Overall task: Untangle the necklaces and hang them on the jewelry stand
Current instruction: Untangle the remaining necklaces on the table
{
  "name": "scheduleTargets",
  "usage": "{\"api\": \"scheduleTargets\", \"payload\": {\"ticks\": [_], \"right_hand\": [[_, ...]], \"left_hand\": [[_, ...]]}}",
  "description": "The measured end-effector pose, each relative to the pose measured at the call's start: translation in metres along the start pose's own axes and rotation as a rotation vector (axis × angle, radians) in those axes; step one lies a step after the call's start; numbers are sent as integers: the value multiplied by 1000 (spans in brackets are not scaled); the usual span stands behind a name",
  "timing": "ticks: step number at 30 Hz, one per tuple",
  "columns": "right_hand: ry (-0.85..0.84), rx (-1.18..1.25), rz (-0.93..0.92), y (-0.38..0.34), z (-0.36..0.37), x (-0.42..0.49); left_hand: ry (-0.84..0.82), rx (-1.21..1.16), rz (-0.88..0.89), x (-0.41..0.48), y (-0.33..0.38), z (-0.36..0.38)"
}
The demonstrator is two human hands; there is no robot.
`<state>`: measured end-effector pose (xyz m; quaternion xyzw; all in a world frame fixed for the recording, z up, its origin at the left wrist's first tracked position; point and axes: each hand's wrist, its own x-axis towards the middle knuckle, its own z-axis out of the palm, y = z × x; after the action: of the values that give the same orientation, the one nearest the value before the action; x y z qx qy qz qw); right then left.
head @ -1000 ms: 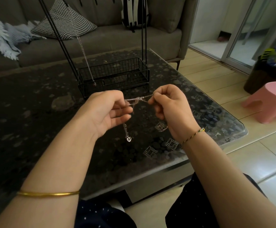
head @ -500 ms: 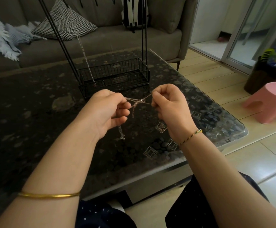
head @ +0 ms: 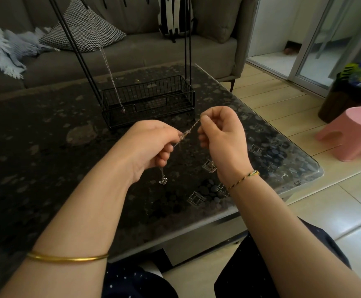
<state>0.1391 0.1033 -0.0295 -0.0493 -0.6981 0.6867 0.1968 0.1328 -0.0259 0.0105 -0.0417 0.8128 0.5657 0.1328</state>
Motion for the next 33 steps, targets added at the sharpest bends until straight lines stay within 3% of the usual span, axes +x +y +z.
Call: {"api": "scheduleTargets", "payload": {"ticks": [4,8,14,25,33], "right_hand": [[-37,-1,-21,-2,-1,0],[-112,116,85,-4,-2,-1],[-180,76,142,-8,-3,-3],[-296,69,341,-11,-4,-3],[-249,-82,226,-5,-6,0]], "left_hand": [[-20,37,-9,0,-2,-1],[15,36,3,1,-5,-5],[53,47,98,2,-8,-6],[308,267,365,4,-10,-4],[360,187,300,8,-10,-6]]}}
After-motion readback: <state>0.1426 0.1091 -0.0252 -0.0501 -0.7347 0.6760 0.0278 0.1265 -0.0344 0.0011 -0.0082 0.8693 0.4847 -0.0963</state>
